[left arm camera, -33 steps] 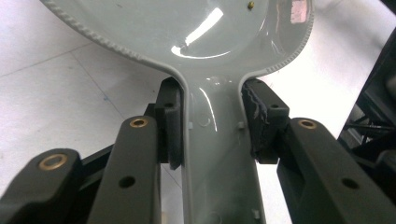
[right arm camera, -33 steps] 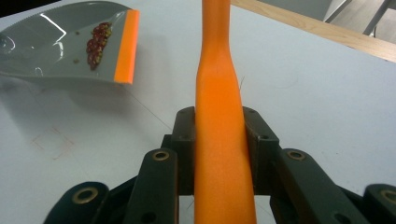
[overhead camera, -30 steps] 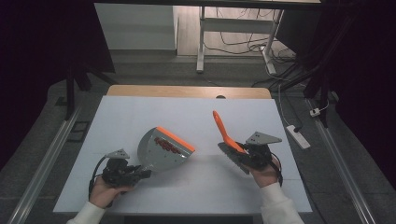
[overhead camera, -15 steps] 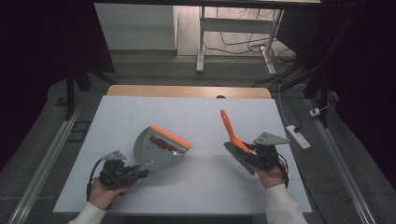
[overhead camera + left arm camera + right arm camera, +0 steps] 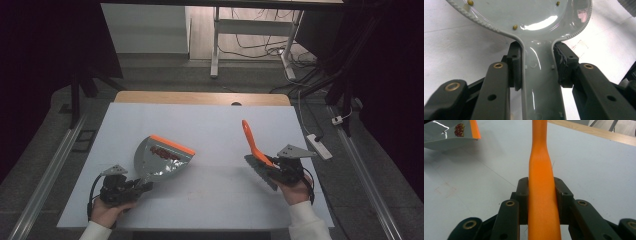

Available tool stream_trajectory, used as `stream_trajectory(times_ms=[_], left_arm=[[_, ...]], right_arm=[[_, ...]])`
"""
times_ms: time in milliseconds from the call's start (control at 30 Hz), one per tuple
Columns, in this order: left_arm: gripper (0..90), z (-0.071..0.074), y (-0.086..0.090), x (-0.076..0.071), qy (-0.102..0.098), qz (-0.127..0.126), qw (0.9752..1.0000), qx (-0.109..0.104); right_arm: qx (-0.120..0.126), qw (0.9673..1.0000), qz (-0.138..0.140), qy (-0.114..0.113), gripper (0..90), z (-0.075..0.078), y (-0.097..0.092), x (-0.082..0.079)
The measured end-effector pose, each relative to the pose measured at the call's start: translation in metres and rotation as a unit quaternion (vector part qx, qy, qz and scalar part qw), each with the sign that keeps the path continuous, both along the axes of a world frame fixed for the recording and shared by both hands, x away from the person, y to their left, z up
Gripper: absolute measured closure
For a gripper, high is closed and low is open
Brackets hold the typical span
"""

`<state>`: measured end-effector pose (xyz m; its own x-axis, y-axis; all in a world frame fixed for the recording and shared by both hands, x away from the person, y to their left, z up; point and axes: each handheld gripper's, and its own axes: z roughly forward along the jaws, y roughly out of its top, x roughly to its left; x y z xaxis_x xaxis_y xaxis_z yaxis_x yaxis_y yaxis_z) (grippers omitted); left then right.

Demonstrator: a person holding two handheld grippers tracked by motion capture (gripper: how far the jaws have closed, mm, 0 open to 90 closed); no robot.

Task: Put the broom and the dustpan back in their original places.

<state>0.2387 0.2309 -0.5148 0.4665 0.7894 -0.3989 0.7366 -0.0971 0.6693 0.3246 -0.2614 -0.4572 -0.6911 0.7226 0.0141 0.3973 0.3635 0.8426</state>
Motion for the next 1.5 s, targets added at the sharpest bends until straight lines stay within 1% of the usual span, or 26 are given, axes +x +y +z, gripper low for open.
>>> stream_trajectory(times_ms=[167,267,367,500,633,833,933,1067,1167,1233,1267,1367,1500], left_arm=[[61.8,-0.001,0.001,-0.001,-0.001,0.019,0.9998,0.001],[61.8,-0.002,0.001,-0.002,0.004,0.032,0.9995,0.003],[61.8,-0.004,0.002,-0.005,0.011,0.049,0.9987,0.005],[61.8,-0.006,0.004,-0.008,0.017,0.072,0.9972,0.009],[61.8,-0.007,0.004,-0.01,0.021,0.096,0.9951,0.013],[61.8,-0.009,0.005,-0.008,0.032,0.129,0.991,0.015],[61.8,-0.009,0.006,-0.007,0.037,0.144,0.9889,0.01],[61.8,-0.012,0.004,-0.005,0.043,0.15,0.9876,0.01],[61.8,-0.013,0.002,-0.004,0.047,0.153,0.9871,0.011],[61.8,-0.013,0.002,-0.004,0.047,0.156,0.9866,0.011],[61.8,-0.014,0.002,-0.004,0.047,0.158,0.9863,0.01],[61.8,-0.015,0.002,-0.003,0.05,0.161,0.9856,0.01],[61.8,-0.016,0.002,-0.001,0.053,0.165,0.9848,0.01]], right_arm=[[0.004,1.0,-0.001,0.004,69.8,-0.001,-0.004,-0.002],[0.002,1.0,0.0,0.01,69.8,-0.004,-0.005,-0.002],[-0.001,0.9999,0.001,0.012,69.9,-0.005,-0.004,-0.002],[0.0,0.9998,0.007,0.016,69.9,-0.007,-0.004,-0.003],[0.006,0.9997,0.011,0.023,69.8,-0.008,-0.003,-0.004],[0.001,0.9992,0.02,0.036,69.8,-0.012,0.002,-0.007],[0.0,0.9988,0.023,0.044,69.8,-0.013,0.004,-0.009],[-0.001,0.998,0.028,0.056,69.8,-0.014,0.004,-0.01],[0.001,0.9972,0.027,0.07,69.8,-0.017,0.004,-0.008],[0.008,0.9961,0.028,0.083,69.9,-0.019,0.003,-0.007],[0.012,0.9958,0.029,0.086,69.9,-0.02,0.002,-0.006],[0.008,0.9952,0.019,0.095,69.8,-0.022,0.001,-0.005],[0.007,0.9947,0.015,0.101,69.8,-0.024,0.001,-0.004]])
